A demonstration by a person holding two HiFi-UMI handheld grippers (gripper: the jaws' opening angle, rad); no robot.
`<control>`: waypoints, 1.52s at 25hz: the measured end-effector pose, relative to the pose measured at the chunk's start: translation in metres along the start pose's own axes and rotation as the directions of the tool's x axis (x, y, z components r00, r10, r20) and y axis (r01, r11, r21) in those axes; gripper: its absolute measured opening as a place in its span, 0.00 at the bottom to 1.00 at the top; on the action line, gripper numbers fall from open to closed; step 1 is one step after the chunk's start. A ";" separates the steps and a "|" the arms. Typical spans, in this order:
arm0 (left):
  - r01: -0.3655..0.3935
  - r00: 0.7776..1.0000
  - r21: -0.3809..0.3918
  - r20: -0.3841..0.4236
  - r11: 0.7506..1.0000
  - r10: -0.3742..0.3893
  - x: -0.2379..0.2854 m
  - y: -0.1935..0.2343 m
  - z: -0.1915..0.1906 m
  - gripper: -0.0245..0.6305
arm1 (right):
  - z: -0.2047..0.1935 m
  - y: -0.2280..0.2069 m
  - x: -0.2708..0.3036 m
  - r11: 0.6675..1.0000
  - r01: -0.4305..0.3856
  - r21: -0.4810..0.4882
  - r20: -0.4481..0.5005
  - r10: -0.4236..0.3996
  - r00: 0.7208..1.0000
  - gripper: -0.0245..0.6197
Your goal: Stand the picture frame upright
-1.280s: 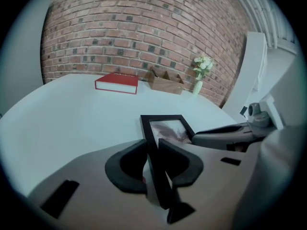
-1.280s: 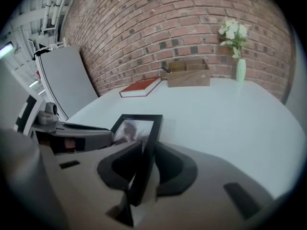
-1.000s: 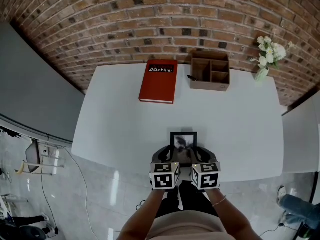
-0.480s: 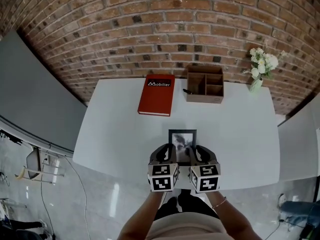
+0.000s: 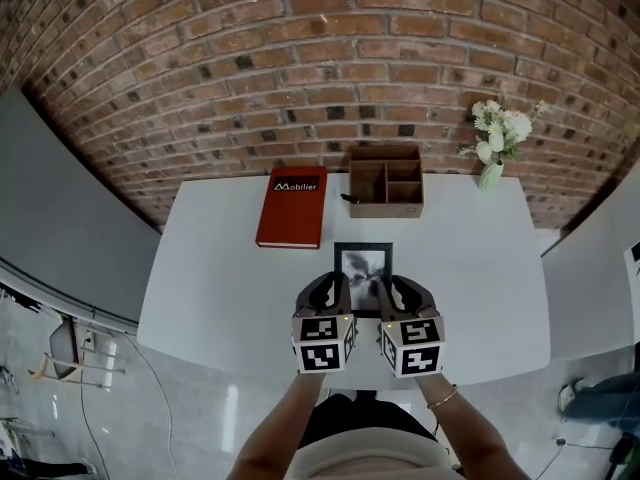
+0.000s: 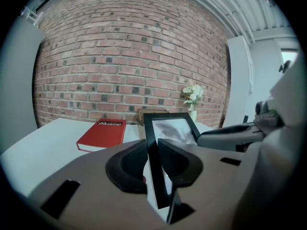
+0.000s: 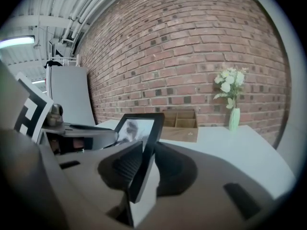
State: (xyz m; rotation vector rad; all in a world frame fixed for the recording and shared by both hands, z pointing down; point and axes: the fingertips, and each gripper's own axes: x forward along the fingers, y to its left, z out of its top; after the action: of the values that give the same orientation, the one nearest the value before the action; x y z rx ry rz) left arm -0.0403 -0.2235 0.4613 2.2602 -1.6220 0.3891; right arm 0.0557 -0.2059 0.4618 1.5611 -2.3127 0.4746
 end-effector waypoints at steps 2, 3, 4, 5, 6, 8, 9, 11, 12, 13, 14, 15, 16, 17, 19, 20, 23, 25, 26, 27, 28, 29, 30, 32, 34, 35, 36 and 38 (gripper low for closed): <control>0.008 1.000 0.004 0.018 1.000 -0.008 0.006 -0.005 0.011 0.13 | 0.010 -0.009 0.001 1.000 0.007 -0.006 0.022 -0.007 1.000 0.16; 0.013 1.000 0.007 0.026 1.000 -0.013 0.009 -0.008 0.016 0.13 | 0.016 -0.013 0.001 1.000 0.011 -0.009 0.031 -0.011 0.999 0.16; 0.018 0.999 0.011 0.034 1.000 -0.018 0.013 -0.010 0.021 0.13 | 0.021 -0.017 0.002 1.000 0.017 -0.010 0.040 -0.016 0.999 0.16; 0.024 0.999 0.017 0.041 1.000 -0.025 0.016 -0.013 0.026 0.13 | 0.025 -0.021 0.002 1.000 0.021 -0.011 0.047 -0.021 0.999 0.16; 0.030 0.998 0.024 0.047 0.999 -0.031 0.020 -0.015 0.030 0.13 | 0.028 -0.025 0.003 1.000 0.024 -0.012 0.053 -0.023 0.998 0.16; 0.034 0.998 0.039 0.060 0.999 -0.036 0.027 -0.017 0.039 0.13 | 0.036 -0.031 0.006 1.000 0.020 -0.010 0.067 -0.019 0.998 0.16; 0.034 0.997 0.046 0.066 0.998 -0.037 0.031 -0.017 0.044 0.13 | 0.039 -0.034 0.009 1.000 0.017 -0.008 0.074 -0.017 0.997 0.16; 0.034 0.996 0.055 0.079 0.998 -0.038 0.038 -0.016 0.052 0.13 | 0.046 -0.038 0.014 1.000 0.023 -0.006 0.086 -0.022 0.996 0.16; 0.036 0.996 0.056 0.085 0.998 -0.041 0.041 -0.016 0.055 0.13 | 0.049 -0.040 0.016 1.000 0.029 -0.007 0.091 -0.028 0.995 0.16; 0.039 0.995 0.054 0.089 0.998 -0.043 0.043 -0.016 0.058 0.13 | 0.052 -0.042 0.017 0.999 0.035 -0.008 0.096 -0.034 0.995 0.16; 0.042 0.995 0.050 0.093 0.998 -0.047 0.046 -0.016 0.060 0.13 | 0.055 -0.044 0.019 0.999 0.041 -0.010 0.100 -0.040 0.994 0.16; 0.046 0.994 0.047 0.097 0.998 -0.050 0.049 -0.016 0.062 0.13 | 0.057 -0.046 0.022 0.999 0.046 -0.013 0.105 -0.045 0.993 0.16; 0.050 0.994 0.045 0.100 0.998 -0.054 0.053 -0.015 0.064 0.13 | 0.060 -0.048 0.024 0.999 0.051 -0.014 0.109 -0.050 0.993 0.16; 0.053 0.993 0.045 0.102 0.998 -0.057 0.057 -0.014 0.066 0.13 | 0.062 -0.050 0.028 0.998 0.057 -0.014 0.112 -0.055 0.992 0.16; 0.060 0.992 0.048 0.105 0.997 -0.065 0.065 -0.013 0.070 0.13 | 0.065 -0.054 0.035 0.998 0.068 -0.011 0.115 -0.066 0.991 0.16; 0.064 0.992 0.048 0.106 0.997 -0.069 0.069 -0.012 0.071 0.13 | 0.066 -0.056 0.038 0.997 0.073 -0.010 0.116 -0.071 0.991 0.16; 0.076 0.991 0.050 0.105 0.996 -0.081 0.081 -0.010 0.074 0.13 | 0.069 -0.062 0.048 0.996 0.087 -0.009 0.117 -0.086 0.989 0.16; 0.082 0.991 0.053 0.104 0.995 -0.087 0.088 -0.009 0.074 0.13 | 0.069 -0.065 0.054 0.995 0.094 -0.011 0.115 -0.093 0.989 0.16; 0.085 0.991 0.054 0.102 0.995 -0.090 0.093 -0.008 0.074 0.13 | 0.069 -0.067 0.057 0.995 0.097 -0.012 0.114 -0.095 0.989 0.16; 0.087 0.991 0.056 0.101 0.995 -0.093 0.097 -0.007 0.073 0.13 | 0.069 -0.069 0.061 0.995 0.099 -0.014 0.112 -0.097 0.989 0.16; 0.089 0.991 0.057 0.099 0.994 -0.095 0.102 -0.006 0.073 0.13 | 0.068 -0.071 0.064 0.995 0.101 -0.015 0.110 -0.099 0.989 0.16; 0.091 0.991 0.057 0.096 0.994 -0.097 0.107 -0.006 0.072 0.13 | 0.067 -0.073 0.068 0.995 0.103 -0.016 0.108 -0.100 0.989 0.16; 0.093 0.991 0.057 0.093 0.994 -0.098 0.112 -0.005 0.071 0.13 | 0.066 -0.076 0.073 0.994 0.105 -0.016 0.106 -0.103 0.989 0.16; 0.095 0.992 0.054 0.082 0.994 -0.100 0.122 -0.004 0.067 0.13 | 0.062 -0.081 0.082 0.994 0.109 -0.015 0.097 -0.107 0.989 0.16; 0.095 0.993 0.047 0.069 0.994 -0.098 0.132 -0.003 0.061 0.13 | 0.057 -0.086 0.091 0.994 0.113 -0.015 0.082 -0.111 0.990 0.16; 0.095 0.993 0.043 0.062 0.995 -0.097 0.136 -0.002 0.059 0.13 | 0.054 -0.088 0.095 0.993 0.114 -0.016 0.074 -0.113 0.991 0.16; 0.095 0.994 0.038 0.056 0.995 -0.097 0.140 -0.001 0.056 0.13 | 0.051 -0.090 0.099 0.993 0.116 -0.017 0.065 -0.115 0.991 0.16; 0.097 0.994 0.029 0.043 0.995 -0.098 0.148 0.000 0.050 0.13 | 0.046 -0.093 0.106 0.993 0.120 -0.017 0.051 -0.119 0.992 0.16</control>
State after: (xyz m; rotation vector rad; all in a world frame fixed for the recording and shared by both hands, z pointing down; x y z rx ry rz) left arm 0.0076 -0.3711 0.4759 2.3730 -1.5288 0.3403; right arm 0.1015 -0.3469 0.4758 1.7081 -2.2361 0.3860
